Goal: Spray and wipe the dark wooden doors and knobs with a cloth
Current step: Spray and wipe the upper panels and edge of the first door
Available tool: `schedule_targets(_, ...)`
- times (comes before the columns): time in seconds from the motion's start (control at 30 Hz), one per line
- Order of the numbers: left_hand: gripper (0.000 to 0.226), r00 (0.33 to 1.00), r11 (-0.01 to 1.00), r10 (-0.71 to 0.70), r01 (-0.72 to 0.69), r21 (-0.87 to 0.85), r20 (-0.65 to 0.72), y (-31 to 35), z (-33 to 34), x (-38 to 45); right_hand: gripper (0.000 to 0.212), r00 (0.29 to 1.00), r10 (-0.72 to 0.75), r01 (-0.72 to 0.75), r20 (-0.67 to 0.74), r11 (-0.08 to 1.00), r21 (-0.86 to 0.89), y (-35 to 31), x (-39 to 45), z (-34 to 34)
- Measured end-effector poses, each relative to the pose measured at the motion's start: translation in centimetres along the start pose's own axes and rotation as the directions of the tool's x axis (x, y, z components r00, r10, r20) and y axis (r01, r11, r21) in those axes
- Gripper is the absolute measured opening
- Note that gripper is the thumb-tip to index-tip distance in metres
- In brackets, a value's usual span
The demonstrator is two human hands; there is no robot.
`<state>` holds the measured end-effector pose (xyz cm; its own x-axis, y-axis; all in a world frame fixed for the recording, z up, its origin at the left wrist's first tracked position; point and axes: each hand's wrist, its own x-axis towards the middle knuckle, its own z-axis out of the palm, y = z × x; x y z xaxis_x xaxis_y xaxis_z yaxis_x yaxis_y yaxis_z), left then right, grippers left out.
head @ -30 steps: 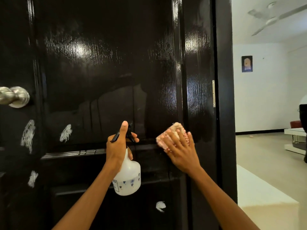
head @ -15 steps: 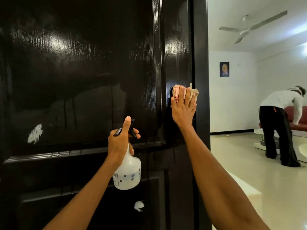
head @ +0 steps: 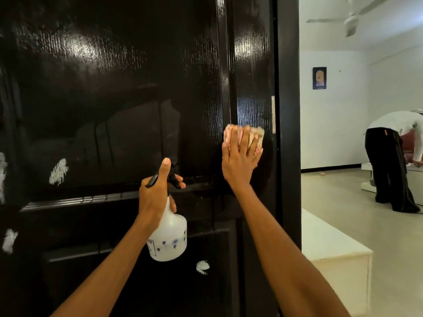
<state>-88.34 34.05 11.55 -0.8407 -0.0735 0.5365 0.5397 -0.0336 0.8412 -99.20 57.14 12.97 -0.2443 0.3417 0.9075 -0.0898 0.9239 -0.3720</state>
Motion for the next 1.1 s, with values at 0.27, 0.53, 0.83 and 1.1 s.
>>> schedule_targets(0.27, 0.07, 1.0, 1.0, -0.02, 0.019, 0.016, 0.022, -1.1, 0.6, -0.3, 0.059, 0.999, -0.034, 0.033, 0.036, 0.999, 0.014, 3.7, -8.7, 1.4)
schedule_targets(0.53, 0.069, 0.999, 0.999, -0.039, 0.039, 0.018, -0.01, -1.8, -0.3, -1.9, 0.06, 0.992, 0.037, -0.046, 0.119, 0.996, 0.075, 2.7, -13.3, 1.3)
schedule_targets(0.83, 0.068, 0.993, 0.998, 0.007, 0.0, 0.063, -0.114, -1.3, -5.6, -2.1, 0.056, 0.879, -0.448, 0.433, 0.167, 0.894, 0.119, -7.8, -15.2, 3.2)
schedule_targets(1.1, 0.067, 0.994, 0.997, 0.007, 0.002, 0.082, -0.112, -2.3, -5.8, -2.0, 0.062, 0.992, -0.104, 0.104, 0.066, 0.995, 0.007, 2.0, -13.2, 1.4)
